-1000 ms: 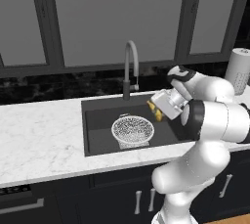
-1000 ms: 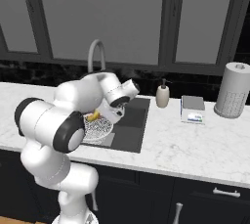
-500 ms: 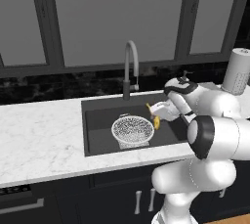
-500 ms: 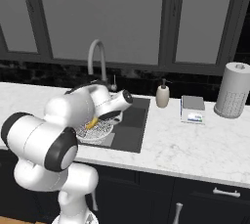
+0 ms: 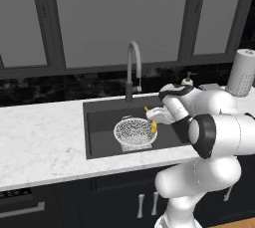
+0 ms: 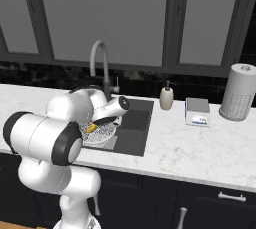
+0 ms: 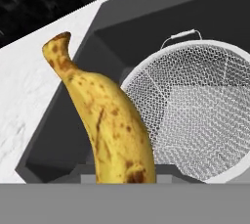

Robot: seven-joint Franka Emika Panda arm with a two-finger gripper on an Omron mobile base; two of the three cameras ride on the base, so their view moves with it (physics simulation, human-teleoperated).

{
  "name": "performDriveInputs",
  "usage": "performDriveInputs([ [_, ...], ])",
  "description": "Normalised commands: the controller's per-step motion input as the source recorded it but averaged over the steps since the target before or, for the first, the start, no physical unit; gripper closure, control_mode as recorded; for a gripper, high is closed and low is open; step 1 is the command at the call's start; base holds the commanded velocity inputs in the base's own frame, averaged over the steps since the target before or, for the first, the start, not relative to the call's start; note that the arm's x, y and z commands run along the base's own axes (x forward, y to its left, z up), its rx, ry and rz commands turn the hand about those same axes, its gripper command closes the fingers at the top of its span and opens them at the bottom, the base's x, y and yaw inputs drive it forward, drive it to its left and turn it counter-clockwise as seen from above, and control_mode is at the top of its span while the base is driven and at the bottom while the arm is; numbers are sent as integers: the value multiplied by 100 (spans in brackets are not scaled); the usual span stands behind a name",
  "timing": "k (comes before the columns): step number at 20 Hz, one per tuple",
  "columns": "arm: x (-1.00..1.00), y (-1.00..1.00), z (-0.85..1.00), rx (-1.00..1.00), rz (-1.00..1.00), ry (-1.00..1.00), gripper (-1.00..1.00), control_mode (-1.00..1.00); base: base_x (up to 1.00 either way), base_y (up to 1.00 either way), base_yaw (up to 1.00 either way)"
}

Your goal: Put the colander in the sink, put the banana in the colander, and turn on the sink faucet and pour water over the colander.

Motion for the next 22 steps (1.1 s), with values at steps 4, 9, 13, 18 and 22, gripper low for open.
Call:
performDriveInputs([
  [4, 19, 0, -30, 0, 0, 0, 100, -100, 0, 0, 0],
  [9, 2, 8, -28, -1, 0, -2, 100, -100, 0, 0, 0],
  [13, 4, 20, -17, -3, 0, -1, 100, -100, 0, 0, 0],
  [18, 7, 29, -14, -7, -2, -1, 100, -100, 0, 0, 0],
  [22, 10, 16, -22, -10, -4, -1, 100, -100, 0, 0, 0],
])
